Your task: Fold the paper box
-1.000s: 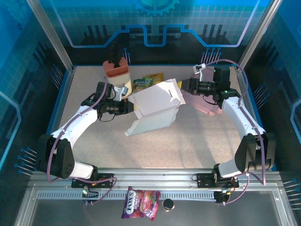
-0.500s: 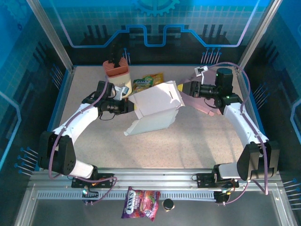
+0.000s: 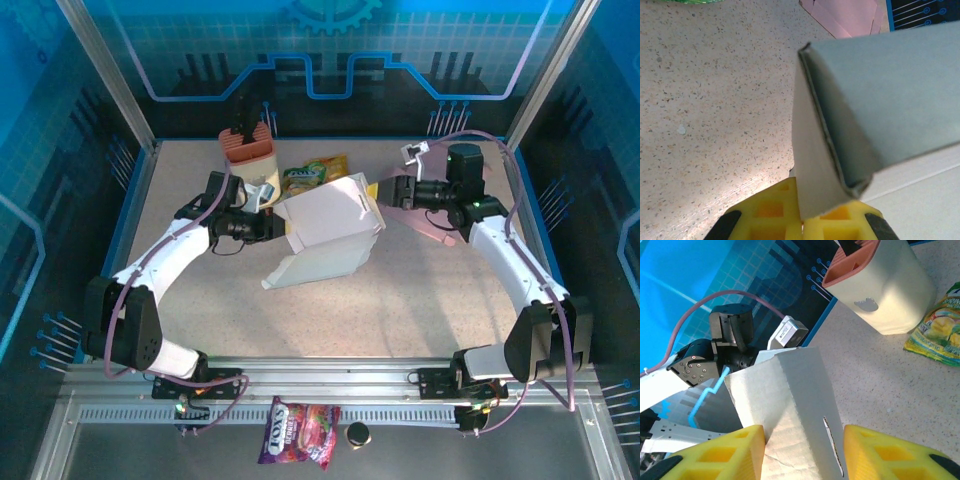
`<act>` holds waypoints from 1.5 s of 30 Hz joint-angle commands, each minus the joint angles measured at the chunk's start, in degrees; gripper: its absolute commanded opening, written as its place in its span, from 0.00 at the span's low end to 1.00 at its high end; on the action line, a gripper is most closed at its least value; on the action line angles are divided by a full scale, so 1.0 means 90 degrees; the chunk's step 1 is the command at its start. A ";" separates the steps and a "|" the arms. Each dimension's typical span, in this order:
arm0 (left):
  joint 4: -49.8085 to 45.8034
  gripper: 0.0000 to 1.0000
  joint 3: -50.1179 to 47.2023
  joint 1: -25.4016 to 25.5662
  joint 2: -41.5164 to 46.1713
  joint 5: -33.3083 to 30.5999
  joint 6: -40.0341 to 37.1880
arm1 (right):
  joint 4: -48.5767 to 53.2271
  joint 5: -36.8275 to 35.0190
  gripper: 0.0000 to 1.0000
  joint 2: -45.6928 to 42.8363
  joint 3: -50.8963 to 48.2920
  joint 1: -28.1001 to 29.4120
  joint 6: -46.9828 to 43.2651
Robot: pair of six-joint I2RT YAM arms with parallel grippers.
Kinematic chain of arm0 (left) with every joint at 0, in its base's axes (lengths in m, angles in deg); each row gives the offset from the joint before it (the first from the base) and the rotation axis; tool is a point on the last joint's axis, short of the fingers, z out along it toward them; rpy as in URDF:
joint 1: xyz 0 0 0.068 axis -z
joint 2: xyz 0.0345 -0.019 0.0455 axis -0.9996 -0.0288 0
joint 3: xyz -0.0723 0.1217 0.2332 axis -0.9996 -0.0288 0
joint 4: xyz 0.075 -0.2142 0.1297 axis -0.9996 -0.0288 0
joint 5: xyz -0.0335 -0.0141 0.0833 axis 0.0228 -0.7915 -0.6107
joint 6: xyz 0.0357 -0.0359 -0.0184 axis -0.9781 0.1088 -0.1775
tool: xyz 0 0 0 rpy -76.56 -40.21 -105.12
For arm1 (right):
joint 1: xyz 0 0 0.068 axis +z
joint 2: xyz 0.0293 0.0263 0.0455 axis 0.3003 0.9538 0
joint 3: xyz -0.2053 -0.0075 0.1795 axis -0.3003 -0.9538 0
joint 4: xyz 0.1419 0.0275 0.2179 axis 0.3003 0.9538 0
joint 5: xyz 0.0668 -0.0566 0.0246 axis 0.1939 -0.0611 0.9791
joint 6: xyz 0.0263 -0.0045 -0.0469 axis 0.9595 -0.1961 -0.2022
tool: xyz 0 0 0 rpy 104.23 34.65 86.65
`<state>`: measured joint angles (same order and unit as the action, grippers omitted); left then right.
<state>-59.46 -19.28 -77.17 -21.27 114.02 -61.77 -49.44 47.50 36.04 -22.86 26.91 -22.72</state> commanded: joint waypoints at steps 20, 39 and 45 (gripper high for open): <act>-0.0182 0.00 0.0134 -0.0052 0.0186 0.0180 -0.0118 | 0.2182 -0.2350 0.34 0.0030 0.0946 0.0961 -0.1709; -0.0342 0.00 0.0193 0.0076 0.0289 -0.0025 -0.0255 | 0.2705 -0.4153 0.43 0.0572 0.1239 0.1666 -0.2348; -0.0377 0.00 0.0192 0.0095 0.0313 -0.0026 -0.0293 | 0.2693 -0.4566 0.37 0.0711 0.1258 0.1855 -0.2372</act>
<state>-63.44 -19.28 -76.93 -20.70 111.48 -63.06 -27.28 8.52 41.42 -12.59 41.68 -42.94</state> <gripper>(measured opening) 0.055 0.371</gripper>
